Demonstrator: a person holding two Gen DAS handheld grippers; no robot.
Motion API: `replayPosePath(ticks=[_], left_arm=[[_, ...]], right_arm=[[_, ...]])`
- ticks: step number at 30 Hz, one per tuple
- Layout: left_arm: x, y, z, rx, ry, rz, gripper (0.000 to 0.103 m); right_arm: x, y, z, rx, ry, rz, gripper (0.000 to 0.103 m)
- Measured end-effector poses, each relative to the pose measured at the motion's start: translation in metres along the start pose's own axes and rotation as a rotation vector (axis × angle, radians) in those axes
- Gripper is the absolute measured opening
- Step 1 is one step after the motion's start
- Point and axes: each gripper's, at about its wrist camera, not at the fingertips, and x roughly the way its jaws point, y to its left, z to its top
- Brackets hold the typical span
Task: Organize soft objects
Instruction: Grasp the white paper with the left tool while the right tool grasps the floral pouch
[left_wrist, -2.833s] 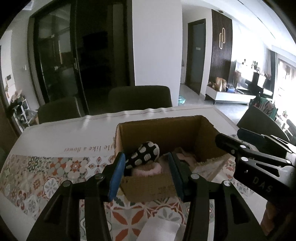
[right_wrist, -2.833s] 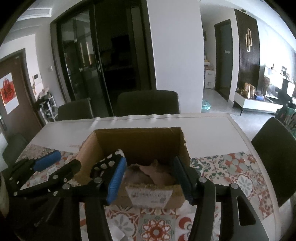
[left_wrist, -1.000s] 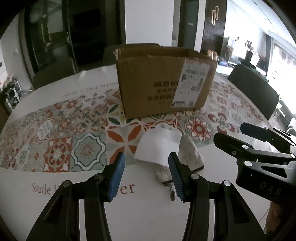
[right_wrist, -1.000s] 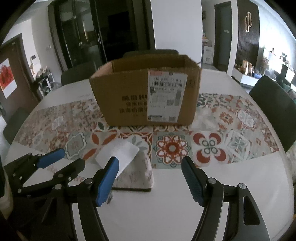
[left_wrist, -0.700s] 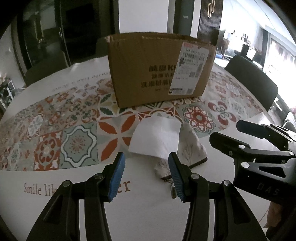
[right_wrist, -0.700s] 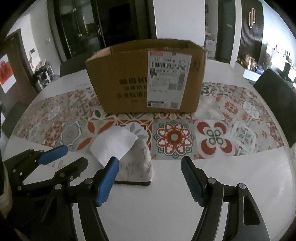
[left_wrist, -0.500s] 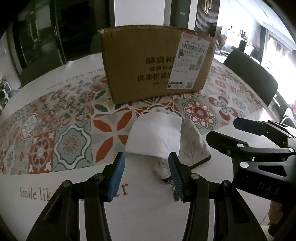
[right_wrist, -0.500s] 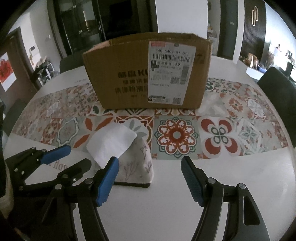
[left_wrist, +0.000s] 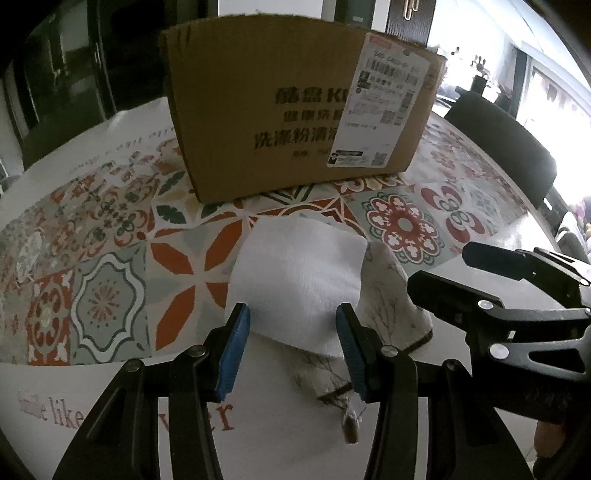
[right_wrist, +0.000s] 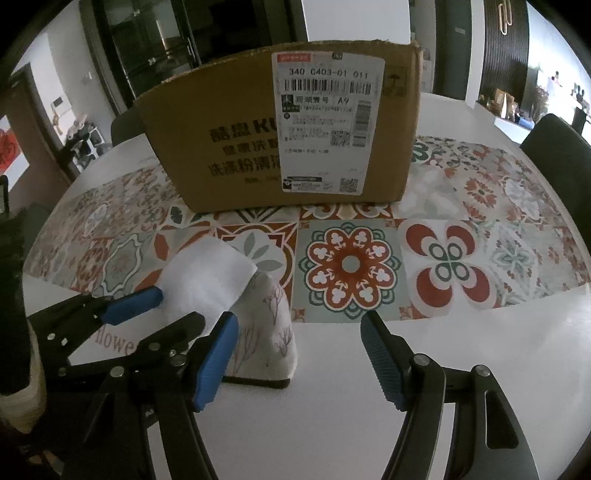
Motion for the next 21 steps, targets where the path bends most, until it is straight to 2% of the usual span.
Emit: replayPosePath(ticks=[3,5,11,16,21], left_arm=[[0.005,0.002,0.0,-0.013,0.006,-0.017,0.042],[0.008,0.003,0.0,-0.019,0.013,-0.033,0.033],[0.004,0.007,-0.002,-0.04,-0.012,-0.035,0.017],[-0.005,0.012,0.0,-0.057,-0.043,-0.016,0.015],[-0.004,0.019,0.0,-0.09,-0.036,-0.021,0.015]], right_arm=[[0.006,0.001,0.002,-0.003,0.007,0.013,0.066],[0.01,0.002,0.003,-0.006,0.014,0.023,0.064],[0.022,0.003,0.006,0.002,0.037,0.043,0.056],[0.028,0.007,0.005,-0.003,0.048,0.043,0.054],[0.035,0.016,0.007,-0.021,0.057,0.057,0.049]])
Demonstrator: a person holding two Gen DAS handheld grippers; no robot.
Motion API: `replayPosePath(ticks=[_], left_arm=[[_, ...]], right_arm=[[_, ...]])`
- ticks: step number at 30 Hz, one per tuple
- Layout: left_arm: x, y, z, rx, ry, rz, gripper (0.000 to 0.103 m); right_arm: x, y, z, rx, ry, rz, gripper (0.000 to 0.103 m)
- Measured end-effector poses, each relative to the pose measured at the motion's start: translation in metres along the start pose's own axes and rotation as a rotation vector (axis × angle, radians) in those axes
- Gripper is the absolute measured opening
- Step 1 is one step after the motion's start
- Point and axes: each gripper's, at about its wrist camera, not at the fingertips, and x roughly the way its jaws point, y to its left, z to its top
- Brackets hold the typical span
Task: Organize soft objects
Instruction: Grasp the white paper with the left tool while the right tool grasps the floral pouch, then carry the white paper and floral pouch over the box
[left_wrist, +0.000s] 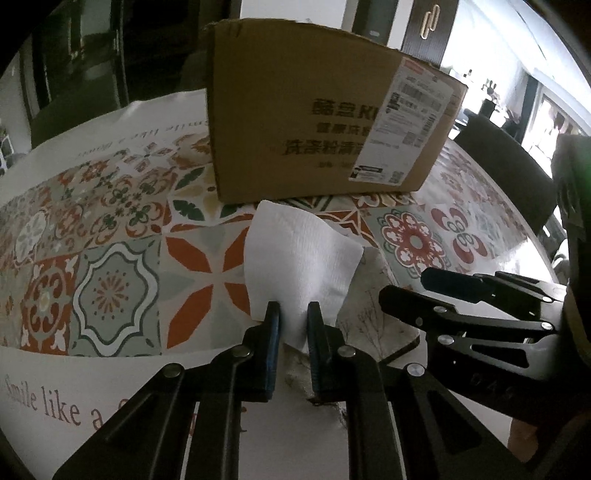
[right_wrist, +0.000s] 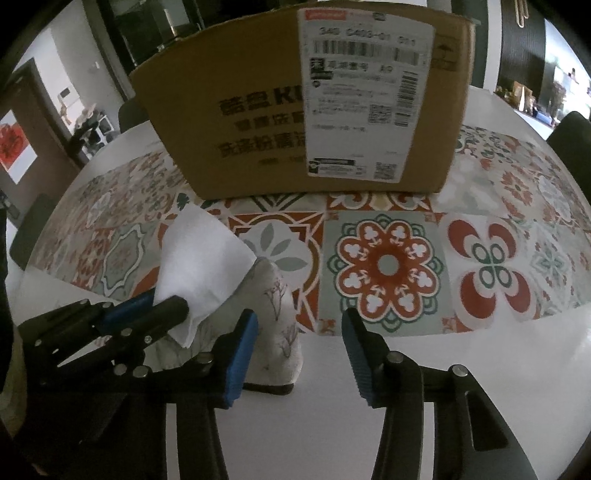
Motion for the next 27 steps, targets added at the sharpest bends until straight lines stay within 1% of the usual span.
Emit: replayPosePath(ticks=[2,4,6,8,9,10,11,13,16,22,27], left_arm=[[0.001,0.002,-0.001,-0.011,0.005,-0.005,0.015],[0.002,0.003,-0.001,-0.022,0.009,-0.011,0.015],[0.003,0.004,-0.001,-0.031,0.011,-0.015,0.015],[0.003,0.004,-0.001,-0.034,0.011,-0.017,0.015],[0.003,0.004,-0.002,-0.034,0.011,-0.017,0.015],[0.003,0.004,-0.002,-0.034,0.012,-0.013,0.015],[0.003,0.004,-0.002,-0.035,0.013,-0.012,0.015],[0.003,0.004,-0.002,-0.037,0.011,-0.011,0.015],[-0.001,0.005,-0.001,-0.053,0.002,-0.02,0.015],[-0.014,0.004,0.003,-0.06,-0.025,-0.029,0.015],[-0.025,0.004,0.005,-0.052,-0.055,0.005,0.01]], right_arm=[[0.003,0.003,0.001,-0.01,0.003,0.008,0.048],[0.008,0.007,0.003,-0.016,0.014,0.014,0.043],[0.013,0.009,0.004,-0.016,0.03,0.037,0.041],[0.017,0.011,0.003,-0.016,0.039,0.047,0.038],[0.017,0.014,0.003,-0.026,0.036,0.042,0.034],[0.018,0.015,0.003,-0.033,0.036,0.044,0.025],[0.018,0.017,0.003,-0.037,0.038,0.045,0.024],[0.018,0.021,0.002,-0.054,0.028,0.037,0.016],[0.011,0.025,0.002,-0.071,0.0,0.024,0.014],[-0.005,0.023,0.004,-0.066,-0.043,-0.002,0.012],[-0.017,0.018,0.006,-0.06,-0.068,-0.035,0.011]])
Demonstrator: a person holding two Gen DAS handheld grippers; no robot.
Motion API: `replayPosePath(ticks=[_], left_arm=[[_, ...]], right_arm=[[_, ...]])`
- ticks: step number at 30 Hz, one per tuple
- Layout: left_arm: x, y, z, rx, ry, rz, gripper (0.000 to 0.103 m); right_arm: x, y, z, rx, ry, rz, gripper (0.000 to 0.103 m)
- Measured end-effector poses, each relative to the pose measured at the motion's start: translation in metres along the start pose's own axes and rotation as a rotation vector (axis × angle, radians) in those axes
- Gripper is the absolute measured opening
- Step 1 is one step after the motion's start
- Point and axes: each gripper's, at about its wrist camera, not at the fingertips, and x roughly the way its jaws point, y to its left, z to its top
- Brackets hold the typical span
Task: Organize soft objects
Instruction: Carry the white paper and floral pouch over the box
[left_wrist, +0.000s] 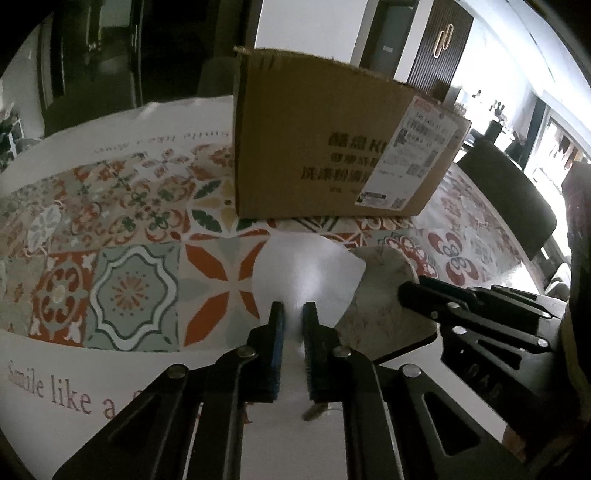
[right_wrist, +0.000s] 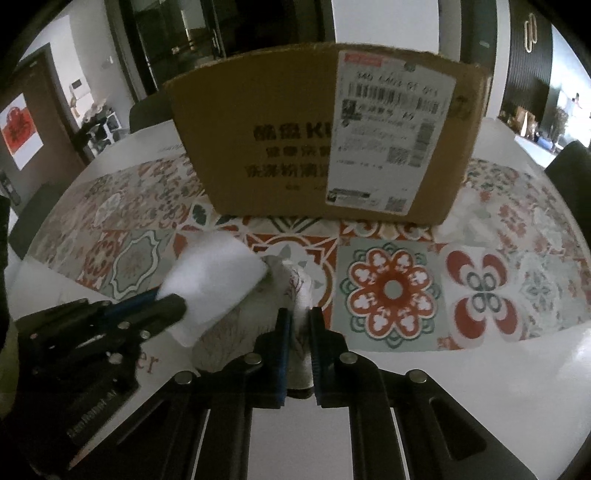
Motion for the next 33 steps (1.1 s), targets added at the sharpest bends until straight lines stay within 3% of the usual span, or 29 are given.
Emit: replayPosePath(ticks=[12,33], left_arm=[[-0.039,-0.01,0.013,0.031,-0.119,0.046,0.007],[-0.107,-0.032,0.052,0.024,-0.304,0.081,0.007]], right_arm=[[-0.038,-0.008,0.007,0.012,-0.088,-0.031,0.011],[-0.132,-0.015,0.04,0.045,-0.355,-0.103,0.011]])
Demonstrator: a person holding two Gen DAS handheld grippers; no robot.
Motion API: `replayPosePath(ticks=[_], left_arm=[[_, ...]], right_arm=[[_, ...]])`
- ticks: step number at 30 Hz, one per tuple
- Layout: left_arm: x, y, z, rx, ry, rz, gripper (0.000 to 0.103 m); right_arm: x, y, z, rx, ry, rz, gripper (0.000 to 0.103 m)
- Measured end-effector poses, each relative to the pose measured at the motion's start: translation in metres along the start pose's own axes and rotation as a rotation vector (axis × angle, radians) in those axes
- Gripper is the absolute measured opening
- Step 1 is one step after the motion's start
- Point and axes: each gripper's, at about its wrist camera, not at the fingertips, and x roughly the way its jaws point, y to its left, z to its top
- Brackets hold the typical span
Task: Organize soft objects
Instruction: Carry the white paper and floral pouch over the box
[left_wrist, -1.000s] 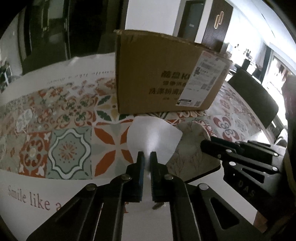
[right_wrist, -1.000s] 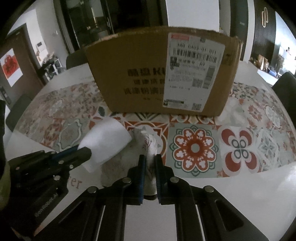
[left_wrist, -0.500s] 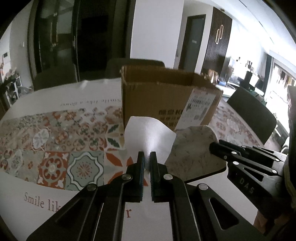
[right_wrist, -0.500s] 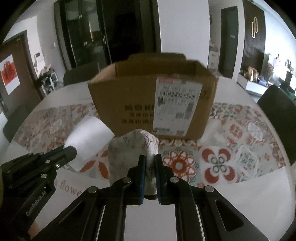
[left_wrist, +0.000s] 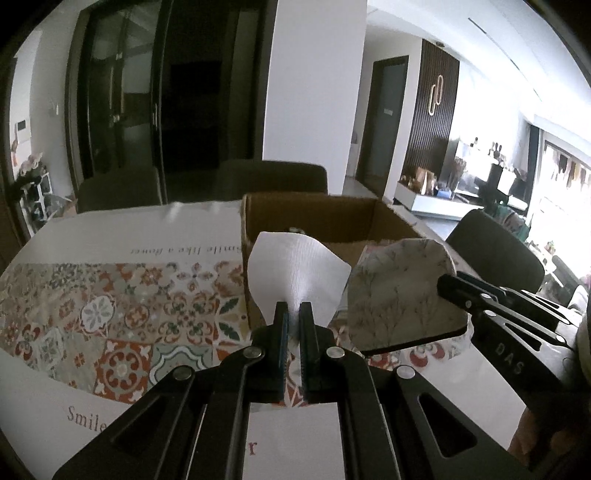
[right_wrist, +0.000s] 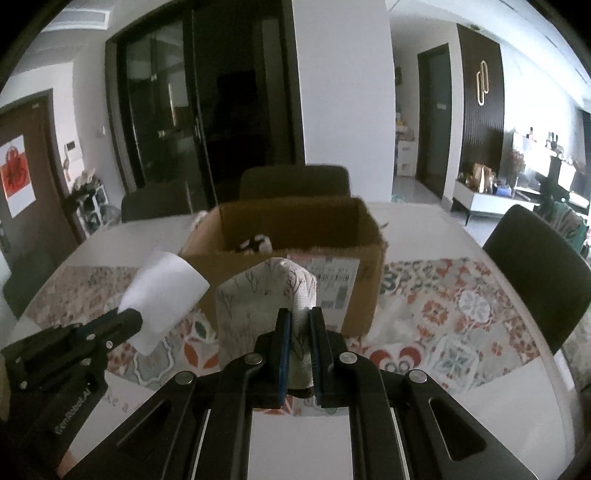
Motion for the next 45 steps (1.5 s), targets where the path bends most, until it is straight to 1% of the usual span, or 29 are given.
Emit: replayPosePath(ticks=[8,19,25,33,37,42,45], left_arm=[[-0.011,-0.006,0.025,0.015,-0.065,0.001,0.007],[-0.02,-0.016,0.059,0.039,-0.134,0.008,0.008],[-0.016,-0.02,0.075,0.053,-0.151,0.005,0.008],[0.0,-0.022,0.097,0.061,-0.168,0.006,0.008],[0.015,-0.024,0.107,0.069,-0.17,0.013,0.008],[0.04,-0.026,0.114,0.074,-0.15,0.019,0.008],[0.06,-0.024,0.115,0.065,-0.114,0.01,0.008]], right_arm=[[-0.023,-0.005,0.027,0.006,-0.096,-0.019,0.011],[-0.039,-0.005,0.057,0.012,-0.181,-0.03,0.011],[-0.042,-0.007,0.072,0.008,-0.217,-0.031,0.011],[-0.031,-0.013,0.091,0.008,-0.244,-0.03,0.011],[-0.019,-0.02,0.1,0.011,-0.252,-0.032,0.011],[0.001,-0.028,0.111,0.009,-0.251,-0.041,0.011],[0.016,-0.03,0.114,0.002,-0.236,-0.04,0.011]])
